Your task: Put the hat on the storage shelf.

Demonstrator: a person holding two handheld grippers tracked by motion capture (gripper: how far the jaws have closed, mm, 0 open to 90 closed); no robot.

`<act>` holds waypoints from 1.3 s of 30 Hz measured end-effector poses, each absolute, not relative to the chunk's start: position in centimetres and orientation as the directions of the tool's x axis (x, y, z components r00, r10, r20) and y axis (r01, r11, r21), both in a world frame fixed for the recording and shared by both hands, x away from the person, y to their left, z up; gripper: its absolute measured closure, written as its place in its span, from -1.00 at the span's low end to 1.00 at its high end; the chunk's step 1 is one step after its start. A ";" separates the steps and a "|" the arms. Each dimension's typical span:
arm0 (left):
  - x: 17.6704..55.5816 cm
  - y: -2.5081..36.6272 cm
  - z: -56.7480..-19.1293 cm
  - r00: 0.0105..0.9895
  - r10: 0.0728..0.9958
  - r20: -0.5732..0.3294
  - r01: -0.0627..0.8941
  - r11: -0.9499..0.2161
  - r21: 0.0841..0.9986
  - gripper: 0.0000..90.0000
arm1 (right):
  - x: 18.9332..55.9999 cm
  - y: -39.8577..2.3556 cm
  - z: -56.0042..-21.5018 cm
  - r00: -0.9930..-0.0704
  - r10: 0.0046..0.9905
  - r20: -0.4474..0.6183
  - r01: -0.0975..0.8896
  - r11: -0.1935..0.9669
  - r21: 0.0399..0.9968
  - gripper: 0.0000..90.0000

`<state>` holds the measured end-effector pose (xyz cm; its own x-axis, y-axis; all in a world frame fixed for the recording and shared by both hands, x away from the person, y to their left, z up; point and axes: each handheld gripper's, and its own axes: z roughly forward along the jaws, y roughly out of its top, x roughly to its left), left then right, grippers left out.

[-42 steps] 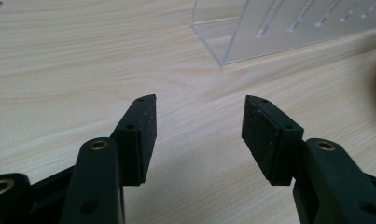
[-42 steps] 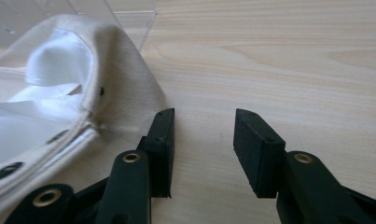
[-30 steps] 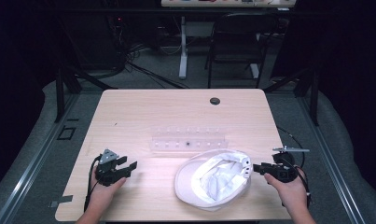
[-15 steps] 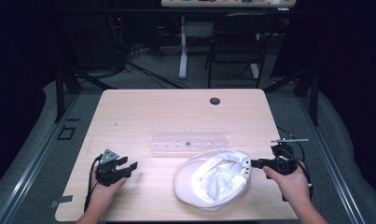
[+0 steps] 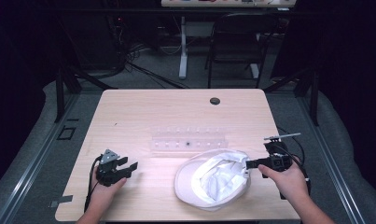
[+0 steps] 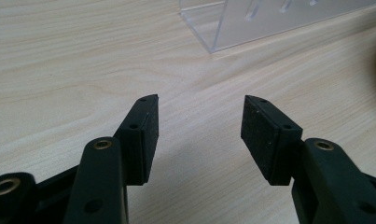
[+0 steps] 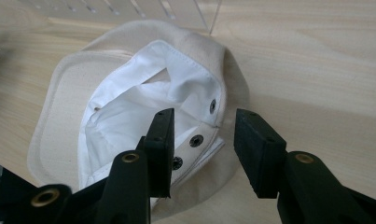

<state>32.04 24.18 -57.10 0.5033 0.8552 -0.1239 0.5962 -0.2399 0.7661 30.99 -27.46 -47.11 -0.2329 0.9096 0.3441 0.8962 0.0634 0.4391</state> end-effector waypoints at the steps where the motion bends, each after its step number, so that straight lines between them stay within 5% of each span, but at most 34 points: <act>1: 32.0 24.2 -57.1 0.506 0.854 -0.122 0.596 -0.244 0.765 0.05 | 31.0 -27.4 -47.3 -0.233 0.907 0.351 0.899 0.063 0.434 0.27; 23: 32.0 24.1 -57.1 0.504 0.855 -0.122 0.596 -0.243 0.765 0.04 | 31.6 -26.7 -50.1 -0.129 0.876 0.466 0.952 -0.022 0.305 0.17; 39: 32.1 24.1 -57.1 0.502 0.857 -0.117 0.596 -0.245 0.764 0.04 | 31.9 -26.6 -49.0 -0.093 0.887 0.452 0.969 -0.023 0.246 0.74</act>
